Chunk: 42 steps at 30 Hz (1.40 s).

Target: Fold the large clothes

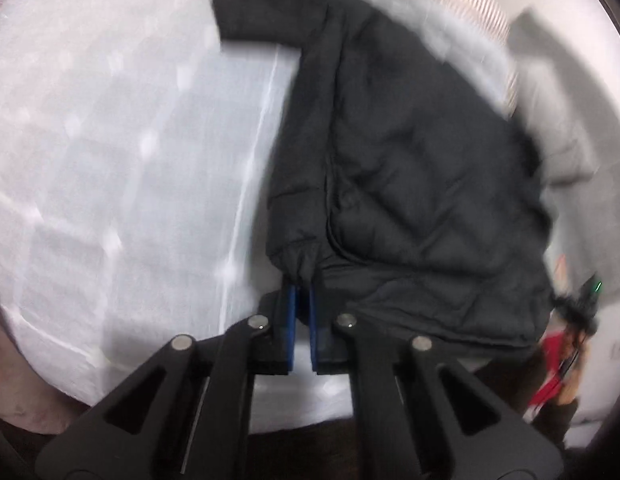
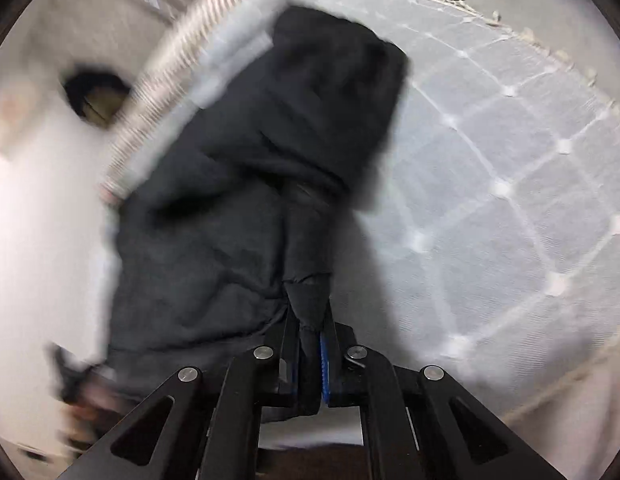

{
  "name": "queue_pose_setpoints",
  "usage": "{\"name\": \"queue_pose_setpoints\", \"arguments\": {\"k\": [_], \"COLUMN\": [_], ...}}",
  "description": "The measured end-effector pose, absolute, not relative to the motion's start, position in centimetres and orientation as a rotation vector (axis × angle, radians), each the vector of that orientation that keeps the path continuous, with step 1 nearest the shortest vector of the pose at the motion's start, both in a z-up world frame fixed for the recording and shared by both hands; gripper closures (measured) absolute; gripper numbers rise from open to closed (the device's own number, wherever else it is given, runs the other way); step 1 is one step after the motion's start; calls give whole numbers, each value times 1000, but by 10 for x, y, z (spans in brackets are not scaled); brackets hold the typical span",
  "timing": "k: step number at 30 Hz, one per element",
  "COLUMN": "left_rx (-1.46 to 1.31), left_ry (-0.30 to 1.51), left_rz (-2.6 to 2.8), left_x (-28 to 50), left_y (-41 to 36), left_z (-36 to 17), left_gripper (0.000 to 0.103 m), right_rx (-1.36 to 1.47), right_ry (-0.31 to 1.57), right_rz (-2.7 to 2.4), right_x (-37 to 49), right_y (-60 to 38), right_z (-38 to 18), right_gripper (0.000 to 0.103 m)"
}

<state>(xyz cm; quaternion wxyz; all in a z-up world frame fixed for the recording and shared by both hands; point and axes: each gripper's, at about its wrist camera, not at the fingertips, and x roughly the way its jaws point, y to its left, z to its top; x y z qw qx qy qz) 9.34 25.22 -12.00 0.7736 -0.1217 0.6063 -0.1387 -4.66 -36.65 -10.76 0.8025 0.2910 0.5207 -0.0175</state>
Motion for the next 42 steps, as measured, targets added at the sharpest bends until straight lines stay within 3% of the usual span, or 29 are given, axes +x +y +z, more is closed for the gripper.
{"name": "queue_pose_setpoints", "arguments": {"k": [5,7,9,11,13,15,16,17,19,23,29,33,34,35,37,40,42], "left_rx": [-76,-17,71,143,160,178,192,210,241,185,158,143,140,137,134,144,150], "left_ry": [1313,1313,1290,1224,1141,1061,1041,1030,1043,1112,1066,1051,1046,1042,1039,1038,1034], "left_rz": [-296,-297,-244,-175,-149,-194,-218,-231,-237,-173,-225,-334,-353,-368,-394,-397,-398], "left_x": [79,75,71,67,65,67,70,76,92,110,115,120,117,115,119,126,130], "left_y": [233,227,223,223,221,210,204,197,185,188,152,120,114,108,96,80,70], "left_z": [-112,-105,-94,-79,-60,-41,-36,-33,-39,-56,-51,-49,-47,-45,-44,-48,-48], "left_gripper": [94,83,80,69,49,40,30,26,24,24,24,10,8,8,8,8,8], "right_rx": [433,350,280,222,312,407,399,379,336,307,85,-81,-68,-51,-3,67,59], "right_ry": [1185,1186,1198,1197,1149,1074,1056,1056,1068,1033,954,975,975,967,962,916,876], "right_rz": [-142,-209,-314,-443,-447,-374,-350,-335,-306,-356,-244,-295,-298,-300,-300,-320,-348], "right_x": [-46,-43,-38,-36,-41,-43,-40,-40,-30,-5,27,61,67,67,74,73,70], "right_y": [-347,-348,-356,-366,-377,-376,-369,-364,-349,-342,-308,-289,-291,-295,-302,-316,-325], "right_z": [-122,-113,-112,-102,-88,-68,-60,-56,-56,-65,-66,-82,-84,-85,-83,-69,-58], "right_gripper": [96,96,97,94,92,86,76,57,35,35,35,37,42,56,73,86,89]}}
